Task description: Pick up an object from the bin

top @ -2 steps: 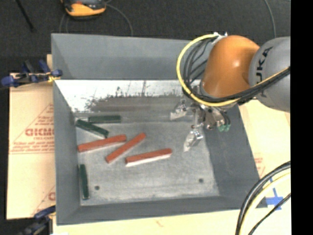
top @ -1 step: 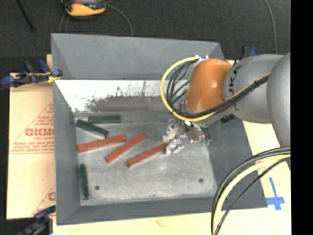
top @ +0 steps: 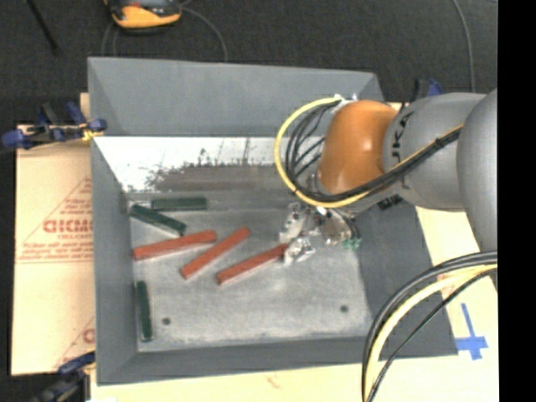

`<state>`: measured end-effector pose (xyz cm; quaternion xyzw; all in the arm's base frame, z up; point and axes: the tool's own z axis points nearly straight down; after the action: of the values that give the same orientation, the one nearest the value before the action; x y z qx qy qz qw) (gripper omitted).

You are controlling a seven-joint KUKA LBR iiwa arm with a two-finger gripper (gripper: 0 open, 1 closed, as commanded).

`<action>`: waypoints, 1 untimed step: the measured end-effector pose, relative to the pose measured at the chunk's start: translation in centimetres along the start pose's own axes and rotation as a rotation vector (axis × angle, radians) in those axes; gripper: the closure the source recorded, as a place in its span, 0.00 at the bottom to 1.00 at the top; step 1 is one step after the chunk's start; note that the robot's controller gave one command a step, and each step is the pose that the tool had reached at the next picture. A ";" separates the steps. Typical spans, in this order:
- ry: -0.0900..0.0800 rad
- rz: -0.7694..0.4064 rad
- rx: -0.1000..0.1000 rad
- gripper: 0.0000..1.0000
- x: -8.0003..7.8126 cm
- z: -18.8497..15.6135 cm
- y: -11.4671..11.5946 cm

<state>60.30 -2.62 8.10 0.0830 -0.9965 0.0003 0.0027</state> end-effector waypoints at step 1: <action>-0.004 -0.017 0.001 1.00 0.2 -3.9 0.3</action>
Offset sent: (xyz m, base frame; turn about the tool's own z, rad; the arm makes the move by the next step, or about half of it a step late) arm 0.0253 -0.0393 0.1421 -0.0062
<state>60.11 -2.38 12.01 0.0913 -0.9958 0.0006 0.0009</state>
